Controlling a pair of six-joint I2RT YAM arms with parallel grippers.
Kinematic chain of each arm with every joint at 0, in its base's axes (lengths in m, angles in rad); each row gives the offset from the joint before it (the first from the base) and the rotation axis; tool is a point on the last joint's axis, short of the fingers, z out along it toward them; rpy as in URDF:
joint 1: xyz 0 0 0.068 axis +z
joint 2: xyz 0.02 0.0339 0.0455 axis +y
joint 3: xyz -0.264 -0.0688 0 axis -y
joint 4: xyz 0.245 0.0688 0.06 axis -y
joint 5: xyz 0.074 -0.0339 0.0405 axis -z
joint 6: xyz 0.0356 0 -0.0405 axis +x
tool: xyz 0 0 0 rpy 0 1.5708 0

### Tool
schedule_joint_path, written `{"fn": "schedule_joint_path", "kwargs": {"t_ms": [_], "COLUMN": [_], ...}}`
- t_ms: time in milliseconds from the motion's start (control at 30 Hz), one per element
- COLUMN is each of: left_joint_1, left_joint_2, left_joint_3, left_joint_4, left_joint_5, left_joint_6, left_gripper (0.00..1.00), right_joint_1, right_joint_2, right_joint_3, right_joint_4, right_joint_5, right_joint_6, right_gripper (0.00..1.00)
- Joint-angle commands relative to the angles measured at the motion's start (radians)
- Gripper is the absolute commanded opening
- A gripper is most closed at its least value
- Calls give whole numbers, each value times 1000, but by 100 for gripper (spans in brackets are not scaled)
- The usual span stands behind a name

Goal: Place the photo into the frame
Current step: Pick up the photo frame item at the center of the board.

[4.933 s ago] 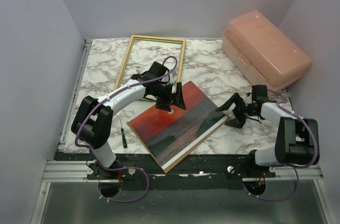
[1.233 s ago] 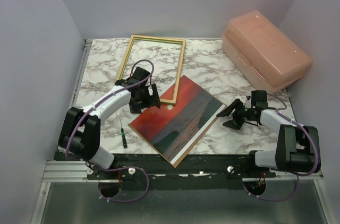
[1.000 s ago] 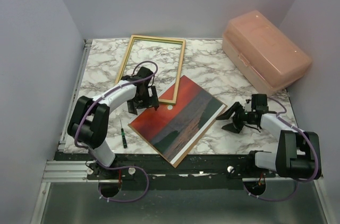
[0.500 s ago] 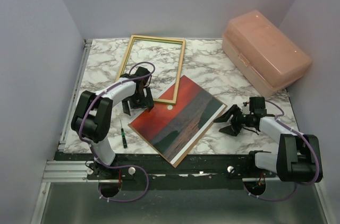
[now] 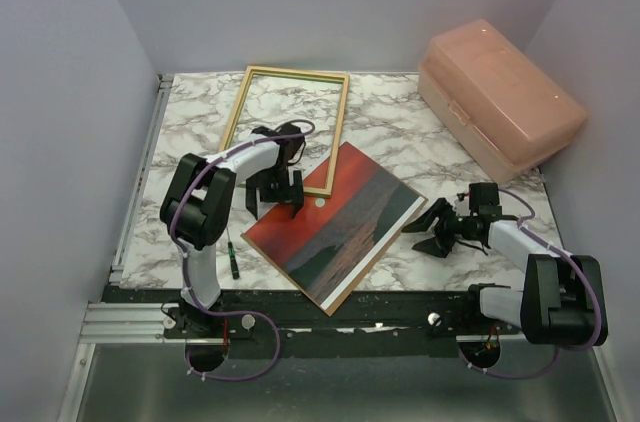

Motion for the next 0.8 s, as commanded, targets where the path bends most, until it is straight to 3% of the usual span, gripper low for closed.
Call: {"fn": "schedule_joint_path", "kwargs": {"t_ms": [0, 200, 433, 600, 767], "left_joint_1": [-60, -106, -122, -136, -141], "left_joint_2": [64, 44, 23, 10, -3], "left_joint_3": [2, -136, -255, -324, -381], "left_joint_4": [-17, 211, 332, 395, 447], "left_joint_5": [165, 393, 432, 463, 480], "left_joint_6": [39, -2, -40, -55, -69], "left_gripper": [97, 94, 89, 76, 61], "right_joint_1": [9, 9, 9, 10, 9], "right_joint_2": [25, 48, 19, 7, -50], "right_joint_3": [18, 55, 72, 74, 127], "right_joint_4": [-82, -118, -123, -116, -218], "right_joint_5": [27, 31, 67, 68, 204], "right_joint_6": [-55, -93, -79, -59, -61], "right_gripper": [65, 65, 64, 64, 64]}}
